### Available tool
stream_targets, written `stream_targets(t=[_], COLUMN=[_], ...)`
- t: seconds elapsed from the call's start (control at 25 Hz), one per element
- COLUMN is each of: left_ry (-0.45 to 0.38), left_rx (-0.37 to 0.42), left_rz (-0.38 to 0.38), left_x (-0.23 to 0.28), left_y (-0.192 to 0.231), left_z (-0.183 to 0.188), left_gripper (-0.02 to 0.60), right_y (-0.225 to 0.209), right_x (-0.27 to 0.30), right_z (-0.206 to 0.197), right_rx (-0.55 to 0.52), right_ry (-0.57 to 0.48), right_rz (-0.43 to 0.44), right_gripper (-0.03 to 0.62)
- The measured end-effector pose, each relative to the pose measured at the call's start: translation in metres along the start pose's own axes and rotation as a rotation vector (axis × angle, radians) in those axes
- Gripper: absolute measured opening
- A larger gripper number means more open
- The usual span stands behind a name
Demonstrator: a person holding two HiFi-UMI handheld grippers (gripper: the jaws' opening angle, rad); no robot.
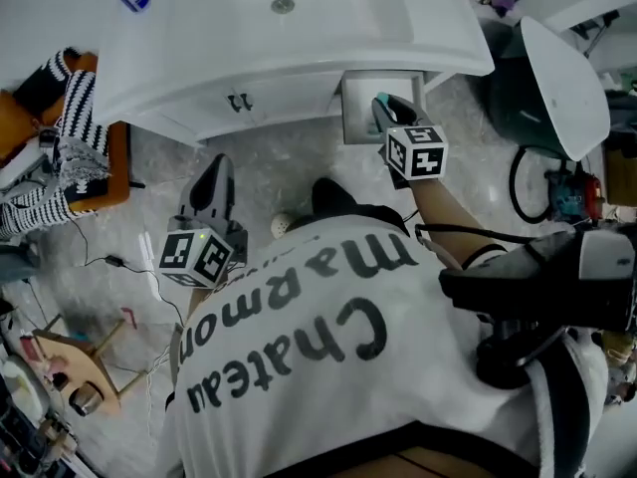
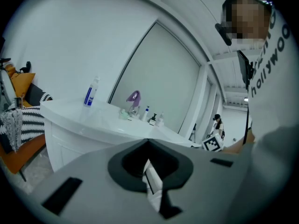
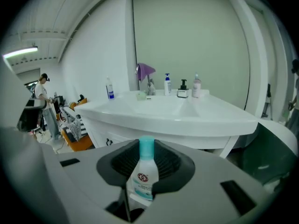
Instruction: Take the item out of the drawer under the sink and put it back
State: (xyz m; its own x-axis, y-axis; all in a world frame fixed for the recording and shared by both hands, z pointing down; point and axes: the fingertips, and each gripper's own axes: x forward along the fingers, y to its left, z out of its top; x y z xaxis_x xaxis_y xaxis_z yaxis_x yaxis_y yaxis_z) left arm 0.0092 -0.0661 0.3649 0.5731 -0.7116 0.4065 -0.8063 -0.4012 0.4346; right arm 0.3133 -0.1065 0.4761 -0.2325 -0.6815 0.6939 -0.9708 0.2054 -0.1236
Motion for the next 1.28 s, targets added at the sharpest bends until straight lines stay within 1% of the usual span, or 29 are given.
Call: stream_targets(t=[0.24, 0.4, 0.56, 0.8, 0.92, 1.08, 1.16, 1.28], left_ry=[-0.063, -0.105, -0.143, -0.187, -0.200, -0.224, -0.242, -0.256], left_rx=[0.008, 0.004, -0.006, -0.018, -0.029, -0.043, -0.057, -0.061], left_rz=[-0.012, 0.002, 0.031, 0.106, 0.138, 0.163, 0.177, 0.190], left_x=[-0.018, -0.033, -0.057, -0.087, -0.106, -0.138, -0.146, -0.147], left_y=[0.009, 0.019, 0.031, 0.049, 0.059, 0.081, 0.086, 0.080], left_z=[0.017, 0.031, 0.050, 0.054, 0.057, 0.069, 0.070, 0.070], left_gripper=[0.009, 0.009, 0.009, 0.009, 0.009, 0.009, 0.009, 0.009], right_y=[0.050, 0.094, 0.141, 0.197, 0.225, 0.272, 0.287, 0.296], right_x=[-0.025, -0.037, -0.052, -0.052, -0.051, -0.048, -0.046, -0.045], right_z=[0.061, 0.104, 0.145, 0.182, 0.196, 0.216, 0.219, 0.221], right_rx=[0.002, -0.002, -0.025, -0.043, -0.046, -0.036, -0.044, -0.054], right_ry=[-0.164, -0.263, -0.331, -0.383, -0.400, -0.411, -0.423, -0.436], right_rz=[0.074, 0.162, 0.244, 0.372, 0.416, 0.466, 0.496, 0.535], right_gripper=[0.101, 0.101, 0.101, 0.101, 0.101, 0.101, 0.101, 0.101])
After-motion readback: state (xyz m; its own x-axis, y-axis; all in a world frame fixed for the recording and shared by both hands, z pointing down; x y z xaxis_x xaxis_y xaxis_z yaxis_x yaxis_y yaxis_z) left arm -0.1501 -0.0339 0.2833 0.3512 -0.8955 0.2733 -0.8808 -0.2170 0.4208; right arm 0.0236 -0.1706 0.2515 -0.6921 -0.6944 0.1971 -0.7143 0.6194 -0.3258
